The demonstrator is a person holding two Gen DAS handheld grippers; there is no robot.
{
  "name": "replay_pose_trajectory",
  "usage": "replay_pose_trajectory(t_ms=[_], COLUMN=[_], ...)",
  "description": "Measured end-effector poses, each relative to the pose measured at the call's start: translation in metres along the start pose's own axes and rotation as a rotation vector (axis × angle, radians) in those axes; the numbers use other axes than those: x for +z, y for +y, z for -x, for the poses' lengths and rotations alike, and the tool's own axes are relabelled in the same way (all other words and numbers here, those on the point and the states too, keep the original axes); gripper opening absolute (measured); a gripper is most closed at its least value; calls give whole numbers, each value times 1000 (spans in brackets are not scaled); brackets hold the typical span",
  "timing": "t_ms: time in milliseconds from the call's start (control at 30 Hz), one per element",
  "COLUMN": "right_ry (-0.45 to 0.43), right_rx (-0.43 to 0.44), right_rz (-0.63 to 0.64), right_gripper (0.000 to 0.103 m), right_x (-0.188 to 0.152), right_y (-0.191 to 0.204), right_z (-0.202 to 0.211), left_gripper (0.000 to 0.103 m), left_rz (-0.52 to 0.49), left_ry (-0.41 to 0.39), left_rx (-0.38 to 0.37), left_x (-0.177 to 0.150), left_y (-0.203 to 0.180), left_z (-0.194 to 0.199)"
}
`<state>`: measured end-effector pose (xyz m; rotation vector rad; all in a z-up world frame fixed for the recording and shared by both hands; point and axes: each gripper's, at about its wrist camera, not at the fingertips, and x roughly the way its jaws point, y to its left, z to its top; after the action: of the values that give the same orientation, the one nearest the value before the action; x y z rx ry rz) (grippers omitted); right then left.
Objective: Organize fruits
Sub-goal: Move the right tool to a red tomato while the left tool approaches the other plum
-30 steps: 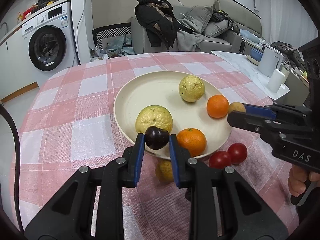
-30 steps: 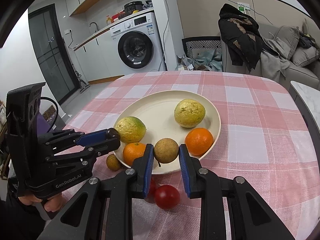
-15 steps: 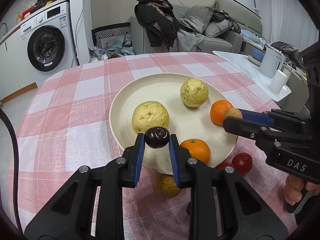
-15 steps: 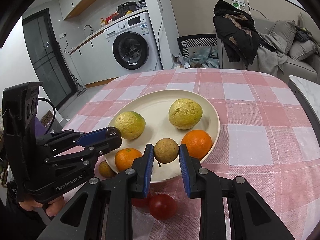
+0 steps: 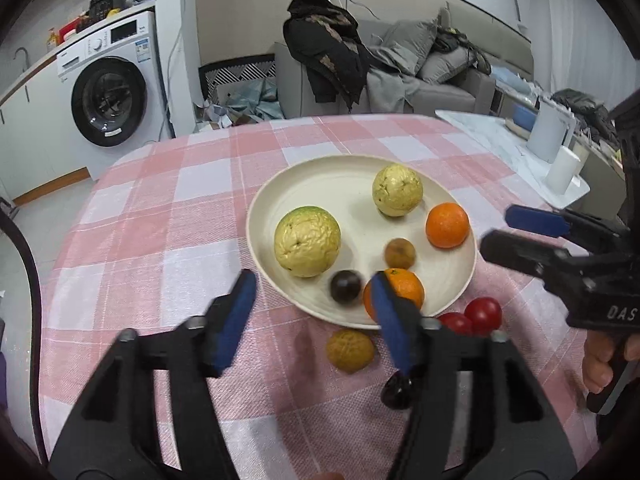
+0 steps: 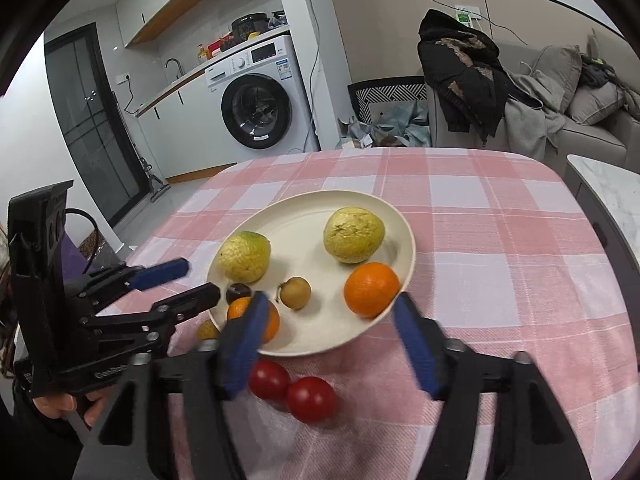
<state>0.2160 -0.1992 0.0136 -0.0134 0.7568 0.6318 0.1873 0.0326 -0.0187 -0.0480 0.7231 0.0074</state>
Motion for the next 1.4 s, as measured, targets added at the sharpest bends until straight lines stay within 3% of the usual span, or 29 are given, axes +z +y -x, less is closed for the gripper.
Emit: replay_pose_trajectory(t_ms=[67,133,200,233,467,633,967,1133,1267,1400], right_ry=[-7,-4,3,8,71,129,207,205,219,218], right_rx=[-11,-20,-31,-34,-23,-63,-23,-6,7,16], right_rz=[-6,-1,16,27,34,75,118,135,134,150], right_gripper=[95,102,103,103,103,103,103,101,80,76], right_x=[-3,-5,-8,-9,-19,-27,-39,-41,-43,-45], right_y=[-4,-5,-5,-5,-4,0,2,5,6,12], right_z=[7,10,12,13,14,8,0,-2,-6,-9], left_gripper=[80,87,93,102,102,102,102,102,102,102], left_rz=[14,25,28,30,14,8,-34,-19,-12,-16], left_ry=[-9,-17,-26,-28,-56,-24,35,66,82,84], left_rx=[0,9,16,31,34,9,18,-1,-4,-11], left_x=[-1,-3,-5,-6,-18,-29,-40,-43,-44,-44], left_y=[4,7,9,10,1,-10,-28,-25,-24,-24], left_z=[9,18,28,32,55,52,40,32,27,26])
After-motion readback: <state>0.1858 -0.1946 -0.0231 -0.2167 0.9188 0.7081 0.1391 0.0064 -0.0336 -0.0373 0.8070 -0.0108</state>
